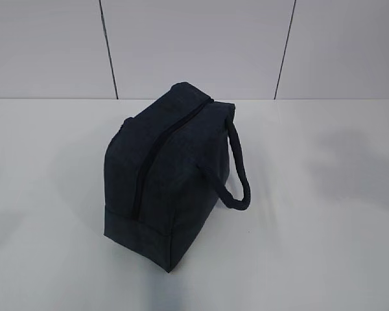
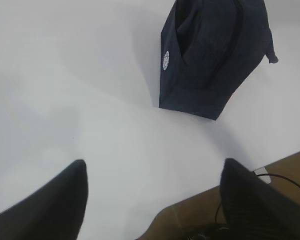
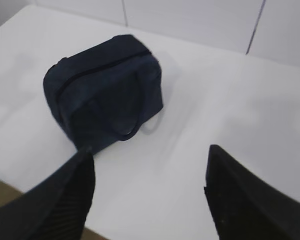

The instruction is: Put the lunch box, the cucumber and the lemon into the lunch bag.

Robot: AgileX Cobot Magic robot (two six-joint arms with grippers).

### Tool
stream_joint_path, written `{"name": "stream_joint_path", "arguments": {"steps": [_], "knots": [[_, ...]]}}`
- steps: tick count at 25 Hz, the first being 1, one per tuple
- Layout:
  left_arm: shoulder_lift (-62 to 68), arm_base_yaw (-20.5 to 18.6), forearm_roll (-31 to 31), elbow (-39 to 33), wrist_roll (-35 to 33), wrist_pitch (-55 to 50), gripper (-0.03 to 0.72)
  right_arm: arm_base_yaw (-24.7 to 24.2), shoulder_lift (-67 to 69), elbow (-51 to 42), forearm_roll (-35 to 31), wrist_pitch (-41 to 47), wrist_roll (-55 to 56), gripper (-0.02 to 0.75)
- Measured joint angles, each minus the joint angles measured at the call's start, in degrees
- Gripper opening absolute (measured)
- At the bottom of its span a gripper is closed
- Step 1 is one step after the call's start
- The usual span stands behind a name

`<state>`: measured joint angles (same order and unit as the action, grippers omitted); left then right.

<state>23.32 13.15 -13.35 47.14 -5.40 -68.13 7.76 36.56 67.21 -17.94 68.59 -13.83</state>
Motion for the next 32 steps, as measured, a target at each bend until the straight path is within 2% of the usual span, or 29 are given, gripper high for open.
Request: {"name": "stream_joint_path", "arguments": {"steps": [5,7,10,15,22,29,32], "knots": [[-1.81,0.00,2.59,0.00,1.57,-0.53,0.585,0.00,-29.46,-15.96,10.55,-6.23,3.32,0.541],[-1.81,0.00,3.20,-0.71,1.70,-0.46,0.585,0.10,-36.67,-20.24,15.99,-3.63,8.71,0.541],[-2.03,0.00,3.05,-2.67,1.83,-0.01,0.585,0.55,-37.98,-24.29,21.56,3.59,10.99,0.541],[-4.39,0.09,2.58,-5.74,1.82,0.13,0.585,1.02,-37.75,-26.33,19.89,2.53,9.76,0.541],[-7.36,0.75,5.87,-7.06,1.82,2.76,0.584,1.02,-36.78,-33.97,19.40,-2.64,9.08,0.541],[-9.89,1.12,6.89,-15.47,1.82,3.76,0.569,1.02,-36.53,-37.32,19.56,-4.36,9.08,0.541],[-10.63,1.12,6.89,-16.79,1.82,4.46,0.550,1.02,-36.53,-38.49,20.02,-3.68,9.08,0.541]]}}
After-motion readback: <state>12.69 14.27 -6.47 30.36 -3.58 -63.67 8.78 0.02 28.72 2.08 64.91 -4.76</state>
